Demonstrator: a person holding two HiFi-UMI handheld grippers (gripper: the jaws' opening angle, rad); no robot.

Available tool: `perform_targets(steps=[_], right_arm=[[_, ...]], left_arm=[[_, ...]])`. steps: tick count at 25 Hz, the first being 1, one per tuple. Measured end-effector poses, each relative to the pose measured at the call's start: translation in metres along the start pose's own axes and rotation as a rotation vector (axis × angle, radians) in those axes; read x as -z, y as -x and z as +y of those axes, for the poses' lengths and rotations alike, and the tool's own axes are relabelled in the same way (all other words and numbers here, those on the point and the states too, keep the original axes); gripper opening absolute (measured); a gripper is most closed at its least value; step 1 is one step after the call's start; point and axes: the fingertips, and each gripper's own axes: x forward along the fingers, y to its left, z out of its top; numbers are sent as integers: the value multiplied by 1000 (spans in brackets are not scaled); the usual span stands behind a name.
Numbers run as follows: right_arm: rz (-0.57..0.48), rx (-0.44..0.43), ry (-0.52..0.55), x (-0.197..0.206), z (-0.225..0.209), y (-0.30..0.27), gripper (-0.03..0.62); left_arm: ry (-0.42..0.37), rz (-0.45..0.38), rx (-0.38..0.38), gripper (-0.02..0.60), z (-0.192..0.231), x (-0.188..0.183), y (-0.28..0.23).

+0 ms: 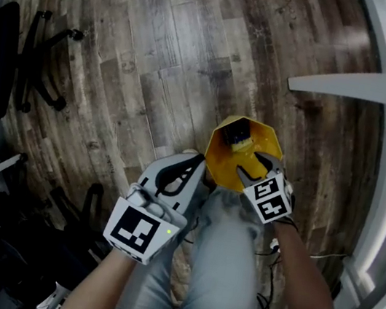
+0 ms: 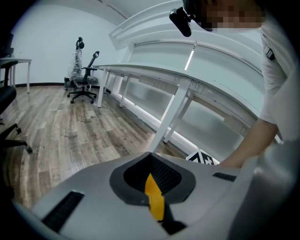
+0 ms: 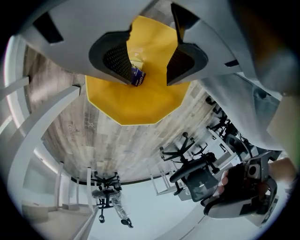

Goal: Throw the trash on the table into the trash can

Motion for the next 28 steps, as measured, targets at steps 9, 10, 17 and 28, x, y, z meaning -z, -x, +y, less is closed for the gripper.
perform_targets(steps=[9,10,17,28], right_arm=[[-45,5,-59,-28,-4,50,250],[-64,7,-65,-37,-4,65,249],[-235,35,-129,-114,9,203,64],[-560,30,-197,-217,52,436,44]], left_arm=[[12,7,-10,2,-8,-25,21],[6,8,-8,2,-12,-33,26],[-13,-11,3,2,-52,-118,90],[-27,-74,26,2,-130,-231,185]])
